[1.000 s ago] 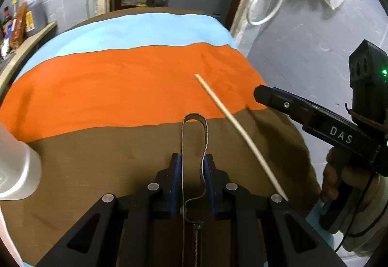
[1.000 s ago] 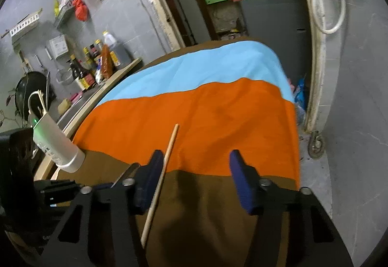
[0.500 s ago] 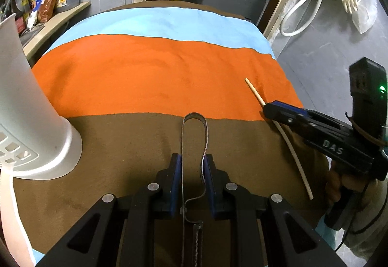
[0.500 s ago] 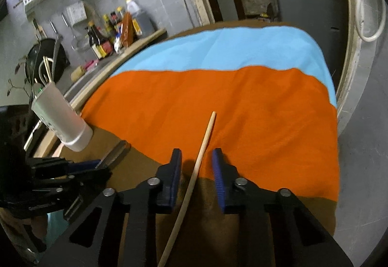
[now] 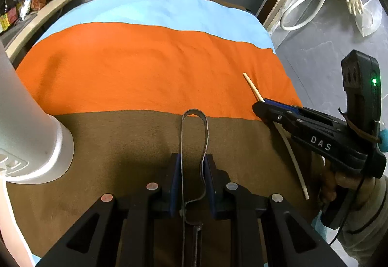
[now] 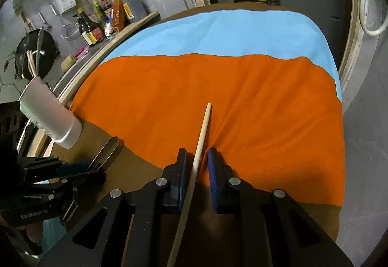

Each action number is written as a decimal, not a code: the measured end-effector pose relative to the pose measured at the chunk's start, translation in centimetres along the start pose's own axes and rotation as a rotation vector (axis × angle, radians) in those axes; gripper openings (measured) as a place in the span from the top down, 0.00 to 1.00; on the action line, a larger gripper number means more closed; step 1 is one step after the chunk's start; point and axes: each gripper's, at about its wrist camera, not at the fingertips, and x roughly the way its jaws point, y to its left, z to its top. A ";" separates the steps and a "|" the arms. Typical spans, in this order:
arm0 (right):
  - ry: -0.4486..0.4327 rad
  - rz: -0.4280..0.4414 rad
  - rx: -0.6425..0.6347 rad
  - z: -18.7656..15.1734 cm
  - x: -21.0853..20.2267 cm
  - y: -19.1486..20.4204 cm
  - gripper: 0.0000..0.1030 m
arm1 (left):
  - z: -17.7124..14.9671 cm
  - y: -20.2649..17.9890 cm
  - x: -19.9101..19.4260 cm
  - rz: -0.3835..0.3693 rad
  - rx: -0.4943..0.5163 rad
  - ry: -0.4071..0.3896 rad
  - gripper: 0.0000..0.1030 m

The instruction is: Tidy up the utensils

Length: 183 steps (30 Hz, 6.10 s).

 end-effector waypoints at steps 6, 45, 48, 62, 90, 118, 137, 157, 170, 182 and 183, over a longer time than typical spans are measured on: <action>0.081 -0.054 0.008 1.2 0.8 0.8 0.88 | 0.0 -0.3 0.0 0.003 0.000 0.007 0.82; -0.740 0.159 0.081 2.8 -12.2 16.6 0.96 | 0.6 9.5 -21.4 -0.132 0.057 -0.543 0.83; -0.782 0.209 0.071 4.0 -11.8 18.7 0.96 | 0.8 11.3 -23.4 -0.116 0.034 -0.577 0.83; -0.887 0.308 0.070 7.5 -7.4 24.5 0.96 | 1.9 20.1 -26.6 0.045 -0.119 -0.702 0.83; -0.858 0.142 0.066 6.3 -3.6 24.5 0.95 | 1.2 21.3 -21.1 0.064 -0.126 -0.589 0.82; -0.806 0.135 0.060 4.5 -4.0 24.2 0.85 | 1.4 21.5 -21.3 0.032 -0.086 -0.581 0.81; -0.781 0.024 0.060 1.6 -9.6 23.0 0.51 | -0.1 18.7 -21.9 -0.034 -0.063 -0.587 0.46; -0.719 -0.150 0.051 -7.5 -24.0 21.4 0.02 | -9.9 9.3 -28.3 0.087 -0.035 -0.701 0.01; -0.703 -0.233 0.046 -15.0 -29.7 22.3 0.02 | -17.1 6.2 -30.0 0.128 -0.022 -0.680 0.01; -0.674 -0.252 0.080 -17.5 -30.1 21.4 0.02 | -19.0 5.4 -30.4 0.151 -0.013 -0.696 0.01; -0.673 -0.252 0.079 -17.5 -30.1 21.4 0.02 | -19.1 5.4 -30.4 0.151 -0.013 -0.697 0.01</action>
